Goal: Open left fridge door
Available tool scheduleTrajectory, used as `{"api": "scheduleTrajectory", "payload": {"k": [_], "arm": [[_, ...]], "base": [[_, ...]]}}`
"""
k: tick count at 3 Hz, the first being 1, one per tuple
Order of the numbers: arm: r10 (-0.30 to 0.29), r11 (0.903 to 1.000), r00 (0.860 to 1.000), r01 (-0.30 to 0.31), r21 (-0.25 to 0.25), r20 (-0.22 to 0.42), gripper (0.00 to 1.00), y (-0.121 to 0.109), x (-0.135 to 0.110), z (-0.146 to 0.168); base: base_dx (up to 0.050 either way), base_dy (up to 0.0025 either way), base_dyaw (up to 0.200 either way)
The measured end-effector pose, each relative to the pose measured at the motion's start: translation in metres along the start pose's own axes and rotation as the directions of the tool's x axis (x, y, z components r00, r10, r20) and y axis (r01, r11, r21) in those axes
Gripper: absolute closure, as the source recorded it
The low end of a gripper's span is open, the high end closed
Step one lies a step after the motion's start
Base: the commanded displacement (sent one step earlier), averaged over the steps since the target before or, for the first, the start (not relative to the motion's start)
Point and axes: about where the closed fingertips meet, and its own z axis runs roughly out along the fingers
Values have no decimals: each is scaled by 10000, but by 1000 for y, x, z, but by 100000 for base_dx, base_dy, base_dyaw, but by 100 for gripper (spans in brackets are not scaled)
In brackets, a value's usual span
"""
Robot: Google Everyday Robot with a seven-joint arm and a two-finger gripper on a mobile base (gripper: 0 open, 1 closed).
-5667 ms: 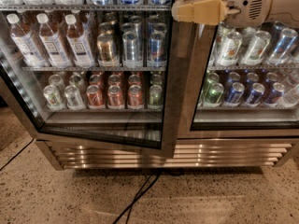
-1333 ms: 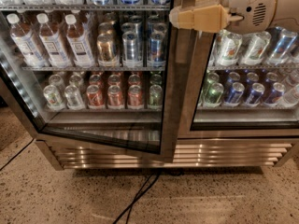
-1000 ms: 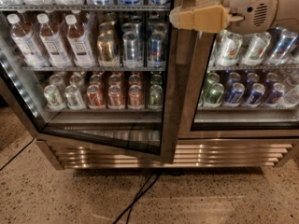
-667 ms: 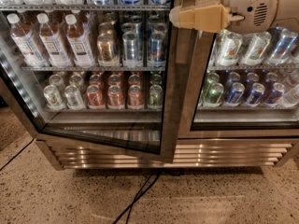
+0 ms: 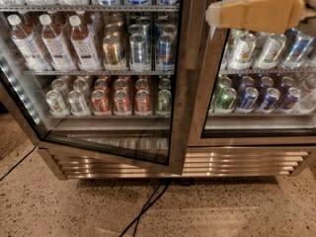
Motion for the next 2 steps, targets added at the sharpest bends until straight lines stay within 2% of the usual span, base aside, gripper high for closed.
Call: {"api": "scheduleTrajectory", "payload": {"k": [1,2], "arm": [[-832,9715,9964,771,2242,176,56,9,-27,-59],[-1028,9086,9942,807,4099,321,79,-6,-27,-129]], "base": [[0,0,0],[0,0,0]]}}
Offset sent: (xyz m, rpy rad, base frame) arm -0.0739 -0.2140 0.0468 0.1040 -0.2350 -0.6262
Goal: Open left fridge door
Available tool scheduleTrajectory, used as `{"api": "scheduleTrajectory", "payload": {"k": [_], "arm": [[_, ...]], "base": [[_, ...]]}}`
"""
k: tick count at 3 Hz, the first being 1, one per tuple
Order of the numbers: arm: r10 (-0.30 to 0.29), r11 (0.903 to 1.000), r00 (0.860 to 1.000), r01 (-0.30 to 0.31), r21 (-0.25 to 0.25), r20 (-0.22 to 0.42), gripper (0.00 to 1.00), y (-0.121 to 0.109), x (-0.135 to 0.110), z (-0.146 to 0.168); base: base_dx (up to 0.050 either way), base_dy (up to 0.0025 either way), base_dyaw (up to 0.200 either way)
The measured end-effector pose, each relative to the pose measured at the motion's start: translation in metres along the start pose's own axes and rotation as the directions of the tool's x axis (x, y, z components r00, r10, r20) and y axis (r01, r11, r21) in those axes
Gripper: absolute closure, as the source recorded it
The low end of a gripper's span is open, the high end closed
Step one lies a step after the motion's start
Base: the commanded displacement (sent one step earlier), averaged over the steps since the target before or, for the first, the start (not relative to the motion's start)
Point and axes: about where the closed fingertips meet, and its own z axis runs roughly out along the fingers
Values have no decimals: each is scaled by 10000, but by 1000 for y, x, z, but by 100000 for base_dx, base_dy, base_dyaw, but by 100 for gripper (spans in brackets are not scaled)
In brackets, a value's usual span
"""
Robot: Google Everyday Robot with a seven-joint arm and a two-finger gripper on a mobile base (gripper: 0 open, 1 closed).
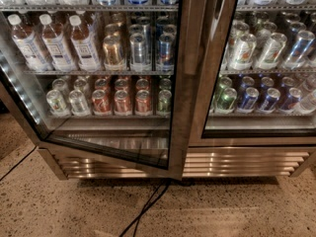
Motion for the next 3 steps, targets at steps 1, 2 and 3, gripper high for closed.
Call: {"api": "scheduleTrajectory", "payload": {"k": [1,2,3], "arm": [[-76,9999,10000,76,76,-11,100,1,-4,-3],[-74,9999,10000,74,72,-13,100,1,-4,-3],[316,9970,9984,-348,-689,-472,100,15,18,25]], "base": [[0,0,0],[0,0,0],[0,0,0]]}}
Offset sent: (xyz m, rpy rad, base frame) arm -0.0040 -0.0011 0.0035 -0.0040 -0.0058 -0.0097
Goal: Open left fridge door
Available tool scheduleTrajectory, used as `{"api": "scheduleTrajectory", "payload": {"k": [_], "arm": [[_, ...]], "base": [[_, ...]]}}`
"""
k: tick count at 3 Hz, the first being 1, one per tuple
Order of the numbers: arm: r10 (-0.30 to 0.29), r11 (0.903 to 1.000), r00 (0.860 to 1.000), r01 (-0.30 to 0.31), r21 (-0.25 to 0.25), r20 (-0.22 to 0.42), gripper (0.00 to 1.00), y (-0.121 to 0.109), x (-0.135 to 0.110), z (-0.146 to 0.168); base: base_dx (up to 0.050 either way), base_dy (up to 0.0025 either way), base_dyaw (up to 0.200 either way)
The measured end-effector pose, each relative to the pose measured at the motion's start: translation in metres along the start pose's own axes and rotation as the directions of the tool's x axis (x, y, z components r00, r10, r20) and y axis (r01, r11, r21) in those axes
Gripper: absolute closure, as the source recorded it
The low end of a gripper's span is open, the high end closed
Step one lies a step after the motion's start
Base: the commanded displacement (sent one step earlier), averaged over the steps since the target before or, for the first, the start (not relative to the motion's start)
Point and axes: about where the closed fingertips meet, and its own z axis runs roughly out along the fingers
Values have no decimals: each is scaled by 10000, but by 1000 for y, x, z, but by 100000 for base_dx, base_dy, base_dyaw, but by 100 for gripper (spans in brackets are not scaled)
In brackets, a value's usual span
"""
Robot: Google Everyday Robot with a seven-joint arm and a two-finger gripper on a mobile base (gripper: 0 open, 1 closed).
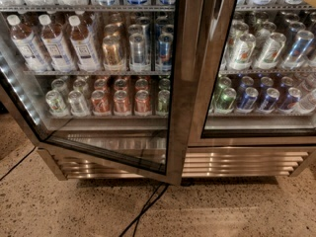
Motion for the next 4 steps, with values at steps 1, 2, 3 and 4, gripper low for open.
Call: {"api": "scheduleTrajectory", "payload": {"k": [1,2,3,4], "arm": [[628,9919,9953,-705,-1058,-741,100,20,37,30],[848,9840,9857,-1058,-1431,-1456,100,29,64,47],[833,9852,9863,-1029,-1369,-1420,100,26,62,47],[993,9847,9812,-1208,-1252,-1655,100,15,73,68]], "base": [[0,0,0],[0,0,0],[0,0,0],[0,0,0]]}}
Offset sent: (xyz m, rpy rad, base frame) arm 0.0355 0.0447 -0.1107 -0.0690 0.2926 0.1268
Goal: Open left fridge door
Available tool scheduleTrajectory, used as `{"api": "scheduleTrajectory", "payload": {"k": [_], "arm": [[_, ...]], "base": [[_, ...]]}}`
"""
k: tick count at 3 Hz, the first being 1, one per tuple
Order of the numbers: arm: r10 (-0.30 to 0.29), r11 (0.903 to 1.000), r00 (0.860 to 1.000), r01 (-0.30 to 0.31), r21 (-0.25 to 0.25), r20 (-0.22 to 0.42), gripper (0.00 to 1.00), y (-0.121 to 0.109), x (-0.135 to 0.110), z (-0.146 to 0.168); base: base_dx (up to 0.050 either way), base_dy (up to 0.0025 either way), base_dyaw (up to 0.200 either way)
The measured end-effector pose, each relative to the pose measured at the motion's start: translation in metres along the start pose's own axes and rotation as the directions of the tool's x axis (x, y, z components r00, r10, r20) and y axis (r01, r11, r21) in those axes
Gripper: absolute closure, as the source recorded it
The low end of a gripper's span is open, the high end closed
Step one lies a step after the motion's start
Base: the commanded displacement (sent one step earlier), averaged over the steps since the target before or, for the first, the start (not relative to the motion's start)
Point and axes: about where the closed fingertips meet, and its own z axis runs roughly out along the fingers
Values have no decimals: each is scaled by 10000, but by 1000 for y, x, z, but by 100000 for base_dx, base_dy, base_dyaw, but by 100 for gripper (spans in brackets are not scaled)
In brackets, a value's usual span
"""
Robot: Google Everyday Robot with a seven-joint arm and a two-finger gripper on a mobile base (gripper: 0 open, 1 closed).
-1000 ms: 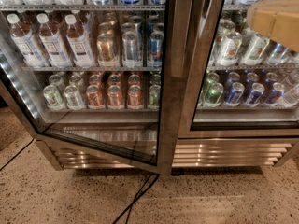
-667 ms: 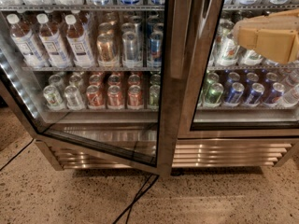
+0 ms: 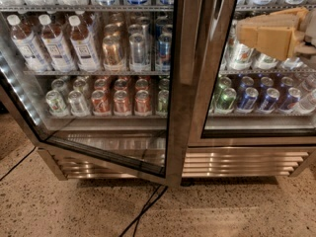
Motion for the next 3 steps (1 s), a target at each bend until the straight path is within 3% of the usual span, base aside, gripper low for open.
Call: {"api": "scheduleTrajectory", "payload": {"k": [2,3], "arm": [[739,9929,9958,-785,-893,-535,100,-9,22,60],[739,9923,9957,-790,-957,-553,100,-7,22,64]], "base": [[0,0,0],[0,0,0]]}}
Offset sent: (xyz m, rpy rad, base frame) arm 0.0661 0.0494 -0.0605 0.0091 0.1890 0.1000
